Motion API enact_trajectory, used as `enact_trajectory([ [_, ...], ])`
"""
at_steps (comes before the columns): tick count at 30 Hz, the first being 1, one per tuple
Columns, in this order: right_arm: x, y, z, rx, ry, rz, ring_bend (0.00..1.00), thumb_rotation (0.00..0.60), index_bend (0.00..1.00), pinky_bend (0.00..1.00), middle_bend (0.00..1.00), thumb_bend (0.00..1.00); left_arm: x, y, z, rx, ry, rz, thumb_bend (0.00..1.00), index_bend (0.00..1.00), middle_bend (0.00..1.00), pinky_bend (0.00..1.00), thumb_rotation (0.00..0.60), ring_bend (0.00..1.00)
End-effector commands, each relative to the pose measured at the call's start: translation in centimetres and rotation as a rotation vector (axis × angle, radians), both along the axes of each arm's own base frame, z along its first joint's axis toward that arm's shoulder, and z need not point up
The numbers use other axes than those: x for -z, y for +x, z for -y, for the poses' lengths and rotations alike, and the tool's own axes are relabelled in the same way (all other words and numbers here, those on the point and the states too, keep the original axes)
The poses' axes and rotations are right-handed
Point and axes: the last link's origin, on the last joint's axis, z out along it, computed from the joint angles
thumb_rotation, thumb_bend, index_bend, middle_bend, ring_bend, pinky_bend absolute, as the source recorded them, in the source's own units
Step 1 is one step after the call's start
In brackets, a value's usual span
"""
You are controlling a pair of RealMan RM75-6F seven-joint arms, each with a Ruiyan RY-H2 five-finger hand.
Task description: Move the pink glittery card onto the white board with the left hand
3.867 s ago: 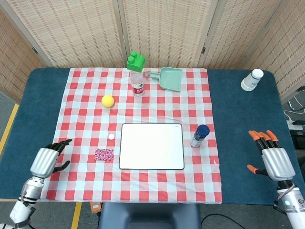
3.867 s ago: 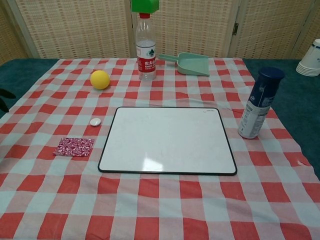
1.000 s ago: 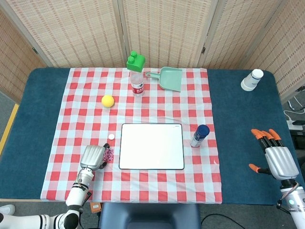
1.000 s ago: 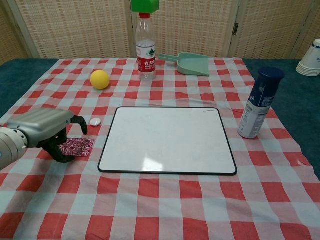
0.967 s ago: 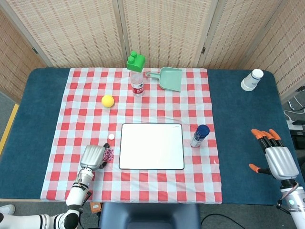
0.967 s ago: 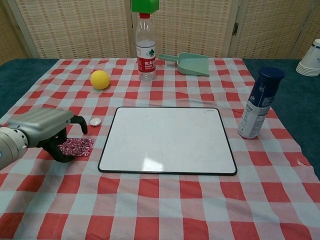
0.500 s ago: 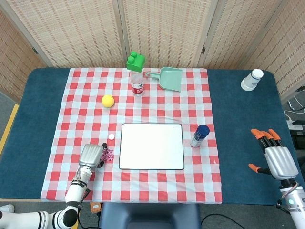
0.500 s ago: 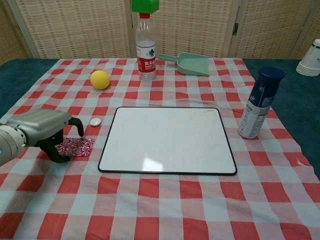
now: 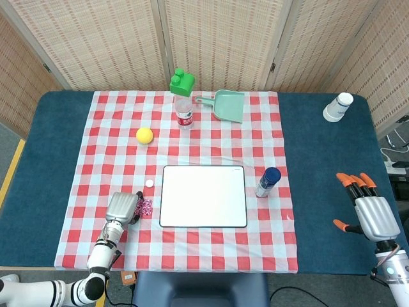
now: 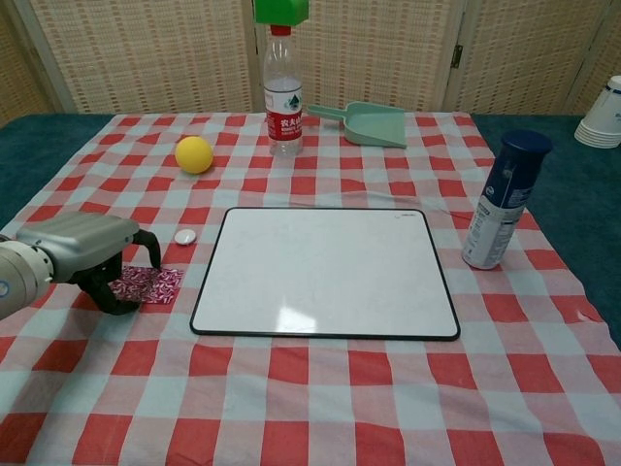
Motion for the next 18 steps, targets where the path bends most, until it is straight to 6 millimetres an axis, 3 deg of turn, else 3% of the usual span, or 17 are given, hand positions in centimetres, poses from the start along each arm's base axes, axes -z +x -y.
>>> enact_trajectory([
  [1, 0.0, 0.0, 0.0, -0.001, -0.001, 0.001, 0.00, 0.600, 0.00, 0.00, 0.11, 0.00, 0.0, -0.1, -0.1, -0.007, -0.005, -0.008, 0.25, 0.36, 1.00, 1.00, 0.600, 1.00],
  [13, -0.1, 0.0, 0.0, -0.002, -0.005, 0.002, 0.00, 0.600, 0.00, 0.00, 0.11, 0.00, -0.5, 0.5, -0.2, 0.009, 0.007, -0.004, 0.25, 0.40, 1.00, 1.00, 0.600, 1.00],
  [18, -0.1, 0.0, -0.1, -0.003, -0.003, 0.002, 0.00, 0.600, 0.00, 0.00, 0.11, 0.00, -1.2, 2.3, -0.8, 0.043, 0.016, 0.005, 0.25, 0.40, 1.00, 1.00, 0.600, 1.00],
])
